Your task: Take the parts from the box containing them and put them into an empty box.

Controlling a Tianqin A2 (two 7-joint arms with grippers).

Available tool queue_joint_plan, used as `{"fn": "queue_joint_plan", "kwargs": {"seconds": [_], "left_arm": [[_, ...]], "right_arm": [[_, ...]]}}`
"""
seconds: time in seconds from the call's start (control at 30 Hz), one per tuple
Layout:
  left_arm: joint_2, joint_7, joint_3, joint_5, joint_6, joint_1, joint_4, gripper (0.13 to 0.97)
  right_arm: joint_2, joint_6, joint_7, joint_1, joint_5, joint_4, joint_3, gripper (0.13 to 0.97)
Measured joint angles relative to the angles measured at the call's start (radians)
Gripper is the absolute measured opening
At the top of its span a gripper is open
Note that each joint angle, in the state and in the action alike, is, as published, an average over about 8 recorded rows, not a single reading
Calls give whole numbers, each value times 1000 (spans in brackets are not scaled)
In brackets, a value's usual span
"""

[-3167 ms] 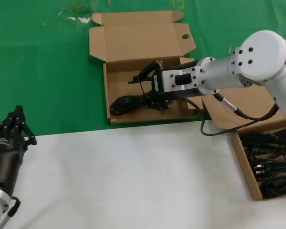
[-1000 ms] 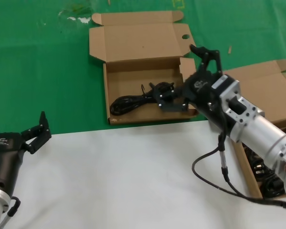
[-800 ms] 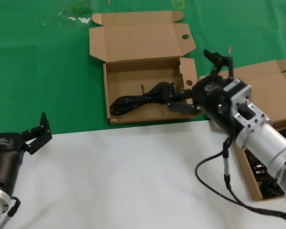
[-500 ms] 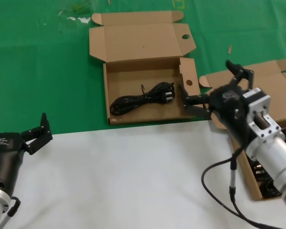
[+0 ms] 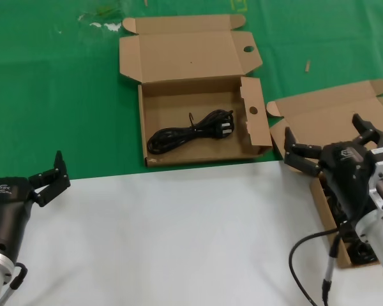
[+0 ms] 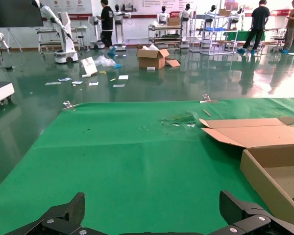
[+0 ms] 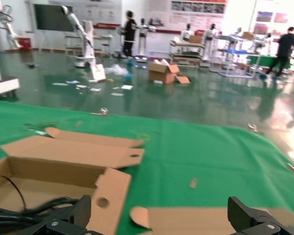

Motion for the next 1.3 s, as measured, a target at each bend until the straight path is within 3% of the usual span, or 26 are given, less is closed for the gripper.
{"fn": "queue_joint_plan", "kwargs": {"seconds": [1.3], "left_arm": [[0, 0, 0, 0, 0, 0, 0, 966]], "right_arm": [[-4, 17, 1, -15, 9, 3, 9, 966]]}}
